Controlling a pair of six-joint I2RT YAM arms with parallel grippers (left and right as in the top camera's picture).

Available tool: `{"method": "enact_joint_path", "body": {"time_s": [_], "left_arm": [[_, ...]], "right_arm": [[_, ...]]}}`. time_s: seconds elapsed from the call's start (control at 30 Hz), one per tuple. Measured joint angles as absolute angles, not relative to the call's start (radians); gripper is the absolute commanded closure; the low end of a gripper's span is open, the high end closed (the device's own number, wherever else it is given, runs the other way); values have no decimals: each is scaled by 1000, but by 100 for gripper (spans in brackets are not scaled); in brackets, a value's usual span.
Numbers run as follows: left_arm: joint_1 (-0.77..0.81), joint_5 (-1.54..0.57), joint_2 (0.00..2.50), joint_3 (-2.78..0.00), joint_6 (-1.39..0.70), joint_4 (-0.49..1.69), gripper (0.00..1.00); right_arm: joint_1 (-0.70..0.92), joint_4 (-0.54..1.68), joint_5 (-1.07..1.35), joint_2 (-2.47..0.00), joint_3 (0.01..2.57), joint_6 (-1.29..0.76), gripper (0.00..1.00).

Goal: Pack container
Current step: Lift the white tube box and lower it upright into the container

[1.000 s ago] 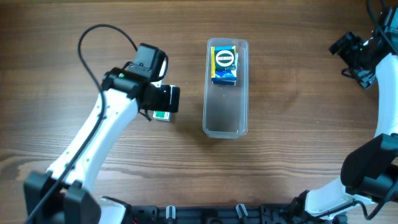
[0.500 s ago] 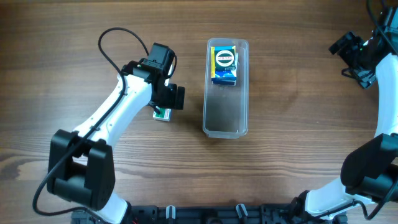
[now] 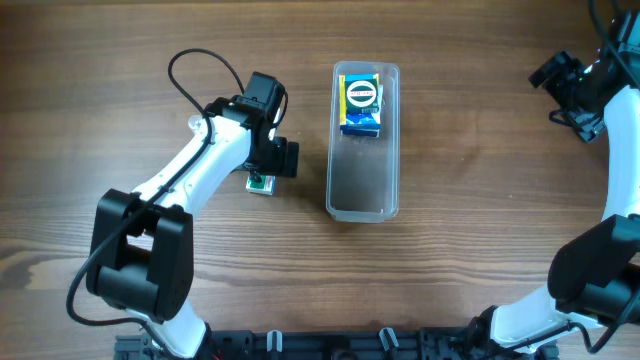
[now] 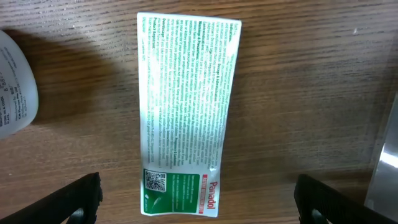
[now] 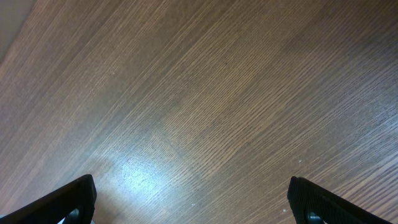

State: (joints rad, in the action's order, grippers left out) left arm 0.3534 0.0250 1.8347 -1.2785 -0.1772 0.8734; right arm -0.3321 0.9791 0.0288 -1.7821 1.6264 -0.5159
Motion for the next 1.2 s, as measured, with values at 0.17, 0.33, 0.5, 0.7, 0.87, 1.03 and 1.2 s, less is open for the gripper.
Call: {"method": "enact_joint_path", "body": {"time_s": [0.17, 0.33, 0.5, 0.7, 0.87, 1.03, 1.2], "left_arm": [[353, 25, 1850, -1279, -177, 873, 0], [353, 25, 1906, -1279, -177, 863, 0], [353, 25, 1910, -1279, -177, 850, 0], [353, 25, 1960, -1279, -177, 851, 0], [353, 25, 1966, -1279, -177, 851, 0], [353, 25, 1966, -1279, -170, 847, 16], [353, 25, 1966, -1279, -165, 824, 28]], "right_arm": [[-332, 979, 29, -1782, 1626, -516, 0], [-332, 979, 29, -1782, 1626, -516, 0], [-332, 979, 29, -1782, 1626, -516, 0], [-332, 979, 29, -1782, 1626, -516, 0], [-332, 979, 29, -1782, 1626, -516, 0], [-332, 979, 29, -1782, 1626, -516, 0], [-332, 979, 29, -1782, 1626, -516, 0]]}}
